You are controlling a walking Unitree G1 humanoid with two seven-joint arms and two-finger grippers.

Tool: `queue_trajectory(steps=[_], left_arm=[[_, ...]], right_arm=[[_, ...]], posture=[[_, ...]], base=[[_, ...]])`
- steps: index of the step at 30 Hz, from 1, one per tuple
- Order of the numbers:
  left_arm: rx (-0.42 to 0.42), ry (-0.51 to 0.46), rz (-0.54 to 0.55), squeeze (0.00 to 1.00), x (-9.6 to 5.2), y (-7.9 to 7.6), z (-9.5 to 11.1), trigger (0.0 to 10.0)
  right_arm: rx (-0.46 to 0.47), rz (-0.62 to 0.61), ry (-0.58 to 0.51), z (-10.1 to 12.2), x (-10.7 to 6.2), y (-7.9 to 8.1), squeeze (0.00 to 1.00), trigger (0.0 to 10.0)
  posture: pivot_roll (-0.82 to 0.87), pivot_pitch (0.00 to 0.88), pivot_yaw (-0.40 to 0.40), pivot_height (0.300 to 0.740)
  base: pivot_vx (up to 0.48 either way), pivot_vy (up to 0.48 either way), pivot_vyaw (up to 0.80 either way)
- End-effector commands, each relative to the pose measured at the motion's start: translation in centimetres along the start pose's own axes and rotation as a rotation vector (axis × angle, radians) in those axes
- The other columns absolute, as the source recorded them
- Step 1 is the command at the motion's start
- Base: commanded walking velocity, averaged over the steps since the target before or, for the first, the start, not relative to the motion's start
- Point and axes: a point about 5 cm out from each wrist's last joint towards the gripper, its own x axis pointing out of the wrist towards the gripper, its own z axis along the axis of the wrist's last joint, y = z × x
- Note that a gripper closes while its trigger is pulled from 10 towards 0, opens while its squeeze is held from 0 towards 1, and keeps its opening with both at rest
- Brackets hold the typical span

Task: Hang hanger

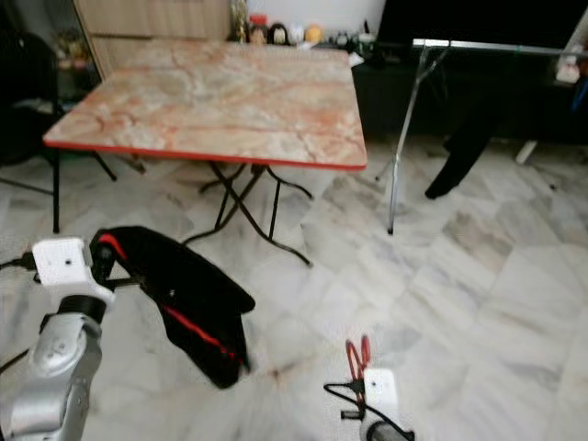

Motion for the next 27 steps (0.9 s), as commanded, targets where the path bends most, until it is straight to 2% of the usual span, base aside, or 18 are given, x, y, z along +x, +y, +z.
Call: queue_trajectory(steps=[1, 8, 13, 16, 27], left_arm=[[-0.008, -0.031, -0.027, 0.0, 0.3, -0.8, 0.7, 10.0], [-0.006, -0.031, -0.029, 0.0, 0.4, -0.7, 1.0, 10.0], [-0.007, -0.033, -0.034, 0.0, 0.5, -0.9, 1.1, 10.0], [-0.006, -0.038, -0.038, 0.0, 0.6, -0.9, 1.2, 10.0], [0.003, -0.063, -0.045, 0.0, 1.3, -0.7, 2.3, 10.0]], right_arm=[[-0.002, -0.026, 0.01, -0.7, -0.2, -0.6, 0.0, 10.0], [0.01, -0.03, 0.042, -3.3, -0.9, -0.5, 0.0, 10.0], [0.001, -0.024, 0.043, -4.0, -1.1, 0.0, 0.0, 10.0], [0.001, -0.026, 0.038, -3.2, -0.9, -0.5, 0.0, 10.0], [0.002, -0.024, 0.043, -3.0, -0.8, -0.6, 0.0, 10.0]], posture=[[0.09, 0.0, -0.043, 0.74], [0.09, 0.0, -0.039, 0.74], [0.09, 0.0, -0.039, 0.74], [0.1, 0.0, -0.039, 0.74], [0.1, 0.0, -0.035, 0.74]], base=[[0.401, 0.0, 0.0], [0.404, 0.0, 0.0], [0.405, 0.0, 0.0], [0.405, 0.0, 0.0], [0.351, 0.0, 0.0]])
